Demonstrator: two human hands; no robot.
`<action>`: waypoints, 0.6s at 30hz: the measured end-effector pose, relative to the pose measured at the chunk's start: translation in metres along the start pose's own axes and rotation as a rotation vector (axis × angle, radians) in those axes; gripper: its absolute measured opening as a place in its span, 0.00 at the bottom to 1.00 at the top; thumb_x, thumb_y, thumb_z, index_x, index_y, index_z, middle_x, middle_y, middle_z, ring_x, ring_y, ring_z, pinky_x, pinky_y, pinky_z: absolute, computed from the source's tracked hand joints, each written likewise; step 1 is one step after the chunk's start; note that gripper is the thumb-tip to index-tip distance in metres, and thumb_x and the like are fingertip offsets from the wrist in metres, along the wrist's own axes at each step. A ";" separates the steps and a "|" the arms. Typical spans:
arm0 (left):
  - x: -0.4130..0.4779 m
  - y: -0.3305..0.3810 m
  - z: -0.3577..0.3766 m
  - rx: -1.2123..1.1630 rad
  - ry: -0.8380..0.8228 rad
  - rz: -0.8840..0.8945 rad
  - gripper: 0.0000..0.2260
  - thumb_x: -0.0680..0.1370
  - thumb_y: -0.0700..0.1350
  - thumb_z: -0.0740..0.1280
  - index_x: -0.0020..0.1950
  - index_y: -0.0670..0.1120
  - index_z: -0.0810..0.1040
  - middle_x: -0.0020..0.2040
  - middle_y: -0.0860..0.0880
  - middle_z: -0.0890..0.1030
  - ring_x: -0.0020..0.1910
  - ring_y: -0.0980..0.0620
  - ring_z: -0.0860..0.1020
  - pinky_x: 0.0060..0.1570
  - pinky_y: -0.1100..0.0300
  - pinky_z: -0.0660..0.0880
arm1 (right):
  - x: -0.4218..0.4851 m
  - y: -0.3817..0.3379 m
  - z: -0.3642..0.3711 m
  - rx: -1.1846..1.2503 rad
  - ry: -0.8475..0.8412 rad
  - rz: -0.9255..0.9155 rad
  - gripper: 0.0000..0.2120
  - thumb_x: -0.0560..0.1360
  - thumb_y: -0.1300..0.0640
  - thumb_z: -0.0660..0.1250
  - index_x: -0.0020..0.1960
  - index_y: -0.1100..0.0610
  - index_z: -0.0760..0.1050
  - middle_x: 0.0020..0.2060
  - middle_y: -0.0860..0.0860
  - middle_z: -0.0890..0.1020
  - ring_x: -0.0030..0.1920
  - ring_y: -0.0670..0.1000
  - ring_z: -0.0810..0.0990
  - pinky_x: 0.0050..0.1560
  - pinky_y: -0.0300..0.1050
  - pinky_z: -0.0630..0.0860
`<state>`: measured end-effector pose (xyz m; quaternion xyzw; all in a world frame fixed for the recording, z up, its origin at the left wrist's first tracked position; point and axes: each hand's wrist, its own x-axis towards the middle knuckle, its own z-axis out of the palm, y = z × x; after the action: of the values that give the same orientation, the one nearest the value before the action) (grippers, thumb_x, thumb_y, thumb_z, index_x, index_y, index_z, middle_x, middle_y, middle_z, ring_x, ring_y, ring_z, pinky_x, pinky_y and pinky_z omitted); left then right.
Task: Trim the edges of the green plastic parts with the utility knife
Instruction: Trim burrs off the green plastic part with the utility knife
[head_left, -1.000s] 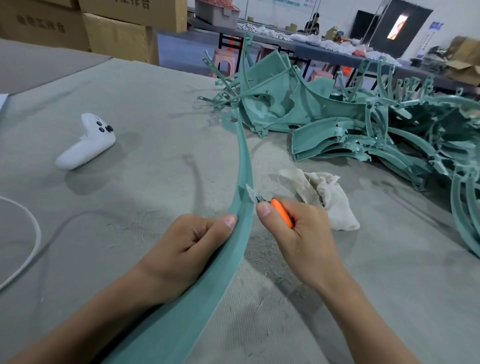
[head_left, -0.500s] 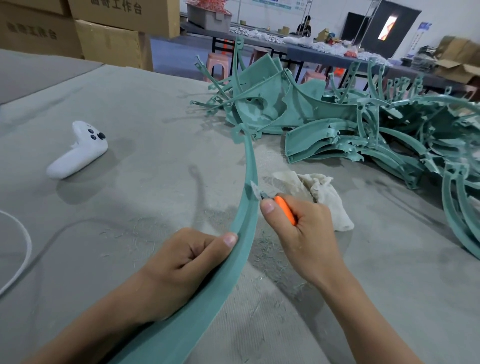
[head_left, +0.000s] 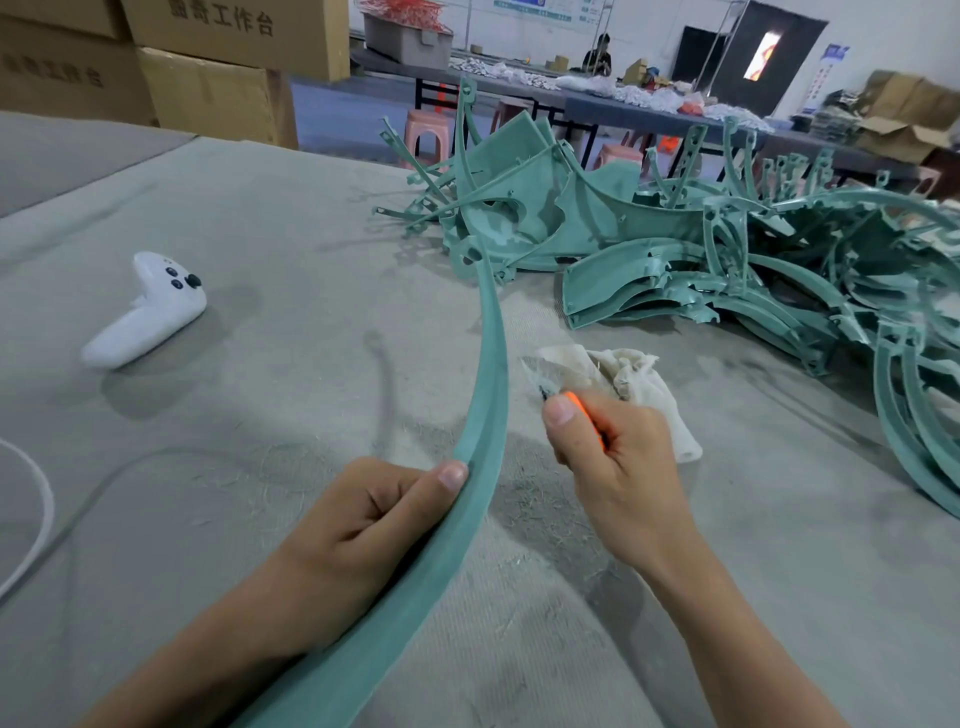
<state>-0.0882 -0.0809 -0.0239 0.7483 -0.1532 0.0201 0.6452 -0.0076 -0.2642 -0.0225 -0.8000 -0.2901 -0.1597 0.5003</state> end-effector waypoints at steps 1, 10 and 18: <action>0.000 0.000 -0.001 -0.008 0.002 0.005 0.24 0.75 0.60 0.57 0.24 0.47 0.65 0.20 0.53 0.65 0.20 0.58 0.61 0.23 0.65 0.59 | -0.001 -0.002 0.001 0.004 -0.020 -0.013 0.32 0.76 0.29 0.55 0.30 0.55 0.61 0.25 0.52 0.63 0.27 0.42 0.61 0.28 0.35 0.58; -0.002 -0.002 -0.002 -0.005 -0.056 -0.036 0.23 0.75 0.61 0.57 0.24 0.49 0.67 0.20 0.54 0.66 0.20 0.58 0.62 0.23 0.66 0.60 | 0.000 0.000 0.002 -0.030 -0.025 -0.027 0.30 0.76 0.30 0.57 0.30 0.53 0.58 0.24 0.46 0.60 0.25 0.43 0.60 0.28 0.33 0.57; -0.004 -0.003 -0.002 0.079 -0.074 -0.009 0.22 0.75 0.61 0.57 0.26 0.50 0.66 0.21 0.56 0.65 0.21 0.61 0.62 0.24 0.68 0.60 | 0.002 0.003 0.001 -0.092 0.020 -0.022 0.29 0.76 0.31 0.57 0.30 0.52 0.58 0.24 0.50 0.61 0.25 0.43 0.60 0.28 0.35 0.56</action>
<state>-0.0911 -0.0780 -0.0278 0.7740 -0.1728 -0.0045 0.6091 -0.0046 -0.2636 -0.0237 -0.8173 -0.2861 -0.1867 0.4639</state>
